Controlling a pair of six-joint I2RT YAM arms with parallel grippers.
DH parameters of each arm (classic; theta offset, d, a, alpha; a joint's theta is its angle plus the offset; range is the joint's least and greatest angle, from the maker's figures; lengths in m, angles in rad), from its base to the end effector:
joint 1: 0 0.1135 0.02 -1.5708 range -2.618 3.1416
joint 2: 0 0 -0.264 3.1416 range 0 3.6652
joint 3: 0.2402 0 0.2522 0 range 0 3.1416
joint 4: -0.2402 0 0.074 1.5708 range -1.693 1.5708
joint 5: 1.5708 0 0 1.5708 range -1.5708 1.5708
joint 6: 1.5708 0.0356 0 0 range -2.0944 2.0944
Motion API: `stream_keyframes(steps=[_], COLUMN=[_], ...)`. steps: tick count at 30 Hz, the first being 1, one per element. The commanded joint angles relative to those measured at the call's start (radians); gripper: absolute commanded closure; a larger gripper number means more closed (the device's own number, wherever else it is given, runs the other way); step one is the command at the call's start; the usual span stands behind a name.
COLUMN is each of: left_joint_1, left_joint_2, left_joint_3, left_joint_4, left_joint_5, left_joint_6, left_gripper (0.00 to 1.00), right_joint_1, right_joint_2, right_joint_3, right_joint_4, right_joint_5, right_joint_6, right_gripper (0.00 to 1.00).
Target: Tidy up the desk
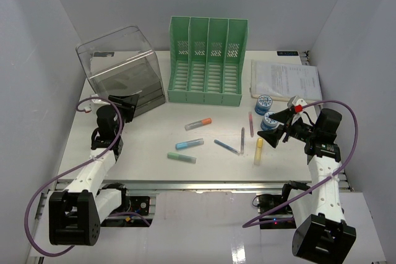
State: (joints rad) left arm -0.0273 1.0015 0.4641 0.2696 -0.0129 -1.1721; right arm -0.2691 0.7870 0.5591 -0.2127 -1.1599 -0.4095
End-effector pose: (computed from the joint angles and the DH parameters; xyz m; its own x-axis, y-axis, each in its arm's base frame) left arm 0.2245 -0.0057 0.2330 -0.1164 -0.9187 -0.3775 -0.2380 0.3948 -0.8874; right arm 0.1683 -0.0126 0.2660 -0.1012 -0.1371 -0.9854 -0.7995 0.6006 -0.0015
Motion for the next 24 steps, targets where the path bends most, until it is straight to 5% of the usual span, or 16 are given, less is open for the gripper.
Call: stream_keyframes(steps=[1,6,24], left_joint_1=[0.006,0.009,0.018], left_joint_2=[0.046,0.102,0.16], left_joint_3=[0.013,0.012,-0.038], left_joint_4=[0.117,0.157,0.299], left_joint_5=[-0.035,-0.041,-0.142], left_joint_6=[-0.005,-0.044,-0.175], left_gripper=[0.41,0.51,0.55], right_joint_1=[-0.005,-0.005,-0.005], right_joint_2=[0.003,0.005,0.008], right_joint_3=[0.014,0.014,0.012], right_joint_4=[0.018,0.019,0.018], right_joint_5=[-0.025,-0.021,-0.027], right_joint_6=[-0.011,-0.014,-0.018], right_gripper=[0.04,0.04,0.04])
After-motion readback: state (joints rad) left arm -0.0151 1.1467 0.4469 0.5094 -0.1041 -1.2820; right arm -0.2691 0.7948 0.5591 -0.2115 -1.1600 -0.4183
